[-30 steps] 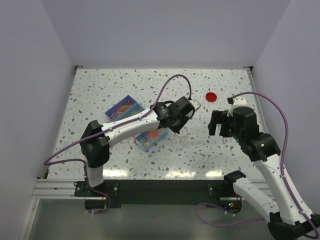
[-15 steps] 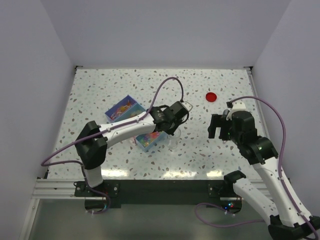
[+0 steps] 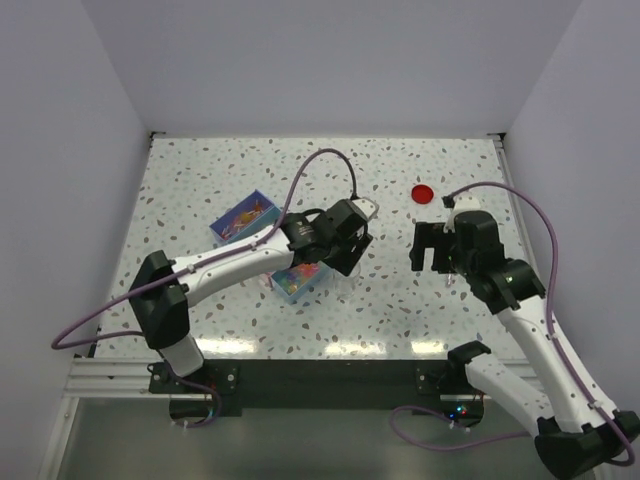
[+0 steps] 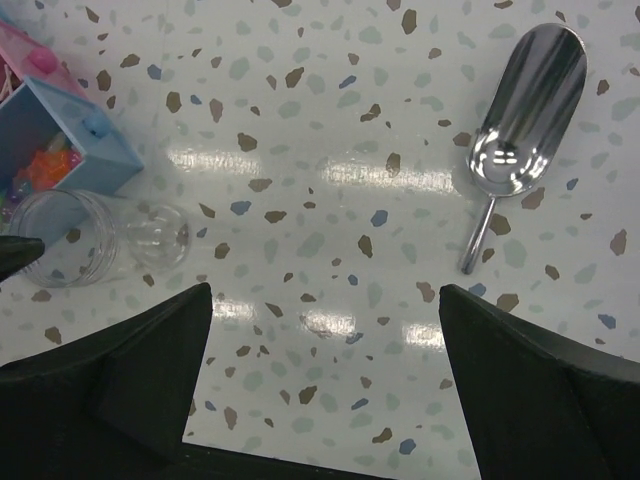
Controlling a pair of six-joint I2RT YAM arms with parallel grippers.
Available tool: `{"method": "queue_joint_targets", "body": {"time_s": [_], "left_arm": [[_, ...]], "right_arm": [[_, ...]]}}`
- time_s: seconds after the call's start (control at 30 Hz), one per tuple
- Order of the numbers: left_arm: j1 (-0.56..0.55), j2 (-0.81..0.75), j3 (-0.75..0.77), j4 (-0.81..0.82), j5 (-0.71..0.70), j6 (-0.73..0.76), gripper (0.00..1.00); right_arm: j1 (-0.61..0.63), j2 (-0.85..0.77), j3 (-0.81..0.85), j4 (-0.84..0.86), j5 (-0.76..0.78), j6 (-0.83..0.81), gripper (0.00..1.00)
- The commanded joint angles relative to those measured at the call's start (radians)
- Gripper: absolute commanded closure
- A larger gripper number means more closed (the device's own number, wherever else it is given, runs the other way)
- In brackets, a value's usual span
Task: Pack the candies
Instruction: Place the packing bottle at the center of the board, then pick up the spatula from the center of the board.
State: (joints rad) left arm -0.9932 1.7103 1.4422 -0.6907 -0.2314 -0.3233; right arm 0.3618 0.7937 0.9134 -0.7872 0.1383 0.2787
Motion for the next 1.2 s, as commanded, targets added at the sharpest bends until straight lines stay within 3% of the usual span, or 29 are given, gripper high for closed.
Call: {"method": "queue_joint_targets", "body": {"time_s": [0.0, 0.03, 0.13, 0.2, 0.4, 0.57, 0.7, 0.9, 1.17], "left_arm": [[0.008, -0.107, 0.049, -0.010, -0.009, -0.014, 0.29], [0.017, -0.127, 0.052, -0.012, -0.013, -0.014, 0.21], [0.060, -0.219, 0.029, -0.013, -0.013, -0.016, 0.07], [0.111, -0.300, -0.003, 0.005, -0.011, -0.013, 0.04], [0.257, -0.549, -0.235, 0.095, -0.086, 0.035, 0.00], [0.280, -0.736, -0.486, 0.244, -0.218, 0.067, 0.00], [0.281, -0.799, -0.638, 0.325, -0.278, 0.073, 0.00], [0.281, -0.867, -0.761, 0.456, -0.325, 0.081, 0.01], [0.281, -0.862, -0.766, 0.450, -0.390, 0.107, 0.02]], "right_arm": [[0.003, 0.057, 0.085, 0.045, 0.006, -0.039, 0.01], [0.002, 0.073, 0.096, 0.045, 0.026, -0.048, 0.01], [-0.015, 0.148, 0.130, 0.057, 0.046, -0.105, 0.01], [-0.076, 0.197, 0.148, 0.065, 0.041, -0.128, 0.01], [-0.234, 0.403, 0.191, 0.095, 0.041, -0.141, 0.06], [-0.360, 0.553, 0.209, 0.144, 0.009, -0.105, 0.09], [-0.503, 0.642, 0.219, 0.186, -0.075, -0.079, 0.16], [-0.580, 0.740, 0.205, 0.281, -0.150, -0.088, 0.29], [-0.593, 0.852, 0.200, 0.347, -0.245, -0.119, 0.42]]}}
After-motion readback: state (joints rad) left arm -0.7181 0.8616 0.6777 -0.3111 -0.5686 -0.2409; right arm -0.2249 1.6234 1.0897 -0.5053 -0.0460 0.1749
